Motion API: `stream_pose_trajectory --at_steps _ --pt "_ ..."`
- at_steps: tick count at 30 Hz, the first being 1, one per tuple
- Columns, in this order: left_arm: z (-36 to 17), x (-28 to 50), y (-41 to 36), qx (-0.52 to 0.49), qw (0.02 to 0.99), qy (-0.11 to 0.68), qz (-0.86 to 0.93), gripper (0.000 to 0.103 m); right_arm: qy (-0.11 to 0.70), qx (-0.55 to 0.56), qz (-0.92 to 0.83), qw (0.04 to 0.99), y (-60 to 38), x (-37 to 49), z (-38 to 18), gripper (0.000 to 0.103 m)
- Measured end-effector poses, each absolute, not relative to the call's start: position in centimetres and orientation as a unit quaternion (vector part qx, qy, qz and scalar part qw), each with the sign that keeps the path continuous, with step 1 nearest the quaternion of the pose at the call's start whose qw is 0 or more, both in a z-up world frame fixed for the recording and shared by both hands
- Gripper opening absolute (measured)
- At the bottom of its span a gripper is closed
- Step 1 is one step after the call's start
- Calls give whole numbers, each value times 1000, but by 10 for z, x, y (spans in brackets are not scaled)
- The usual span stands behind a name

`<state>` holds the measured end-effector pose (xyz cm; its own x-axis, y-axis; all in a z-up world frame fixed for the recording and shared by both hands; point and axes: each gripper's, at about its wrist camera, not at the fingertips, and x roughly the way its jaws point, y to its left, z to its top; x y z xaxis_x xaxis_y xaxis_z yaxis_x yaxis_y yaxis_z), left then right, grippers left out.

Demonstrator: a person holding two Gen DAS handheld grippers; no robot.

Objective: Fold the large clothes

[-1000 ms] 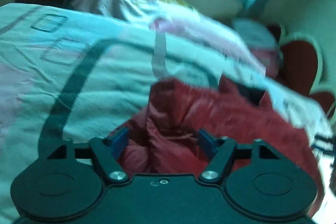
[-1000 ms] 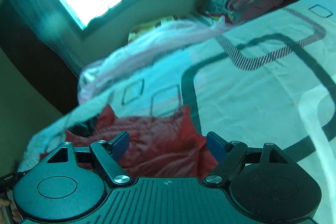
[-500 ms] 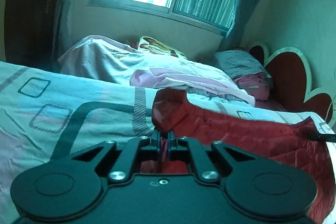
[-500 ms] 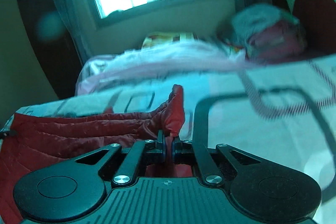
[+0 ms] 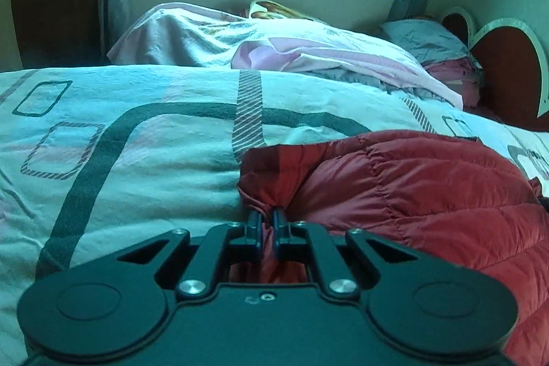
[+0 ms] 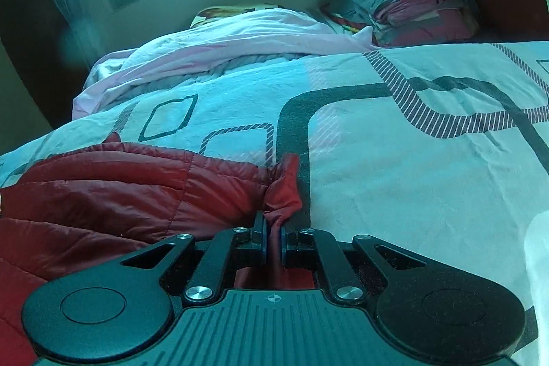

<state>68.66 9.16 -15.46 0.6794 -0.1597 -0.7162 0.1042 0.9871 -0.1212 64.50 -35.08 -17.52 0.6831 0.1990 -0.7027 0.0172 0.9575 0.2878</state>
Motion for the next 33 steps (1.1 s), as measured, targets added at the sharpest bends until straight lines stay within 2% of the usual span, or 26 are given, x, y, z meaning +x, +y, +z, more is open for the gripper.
stream_pose_trajectory --at_steps 1,2,3,4,5,6,7,8,9,11,13,15,19,22,23,25,26,27,29,30,31,33 --pt "-153 687 90 -24 915 396 -74 12 397 136 52 906 -350 644 -173 5" --pt "-151 686 87 -4 915 398 -70 22 400 133 54 905 -350 647 -172 11" --pt "-147 684 83 20 916 397 -59 39 404 123 48 905 -348 647 -170 28" --pt "-142 681 79 43 918 392 -48 52 408 102 31 907 -346 647 -164 66" --pt "-134 674 75 63 923 377 -35 81 401 79 9 913 -344 643 -158 84" --pt "-126 668 72 71 930 360 -27 98 374 79 11 924 -346 636 -149 89" --pt "-116 660 68 71 938 337 -31 97 359 91 14 929 -347 630 -140 89" --pt "-107 654 62 62 943 324 -44 93 347 106 18 932 -347 626 -132 88" --pt "-101 653 54 51 943 324 -63 81 337 113 26 934 -343 623 -124 78" --pt "-96 654 29 37 933 338 -116 66 332 113 58 935 -320 623 -112 61" --pt "-98 652 -7 60 928 341 -137 66 341 105 105 928 -286 625 -106 61" --pt "-108 650 -35 82 922 352 -139 89 353 83 142 921 -251 623 -107 61" --pt "-134 643 -54 119 914 366 -131 90 388 44 171 905 -215 619 -128 61" --pt "-146 646 -32 91 915 375 -115 91 399 -1 112 910 -225 622 -151 61" --pt "-144 644 -24 87 917 376 -102 93 402 19 98 910 -241 624 -155 60" --pt "-144 641 -9 88 920 374 -83 95 409 56 112 904 -261 626 -156 52" --pt "-144 640 -1 88 919 376 -74 96 413 53 114 902 -264 626 -153 52" --pt "-141 638 4 85 919 379 -66 94 417 47 111 901 -264 626 -149 53" --pt "-127 625 8 85 923 370 -56 84 406 39 93 908 -263 614 -131 53" --pt "-118 613 8 83 928 359 -58 85 393 40 97 914 -263 603 -123 56" --pt "-108 598 7 77 931 350 -65 85 379 45 108 918 -260 590 -114 64" --pt "-94 569 -1 74 937 334 -73 85 362 32 126 923 -251 558 -102 68"
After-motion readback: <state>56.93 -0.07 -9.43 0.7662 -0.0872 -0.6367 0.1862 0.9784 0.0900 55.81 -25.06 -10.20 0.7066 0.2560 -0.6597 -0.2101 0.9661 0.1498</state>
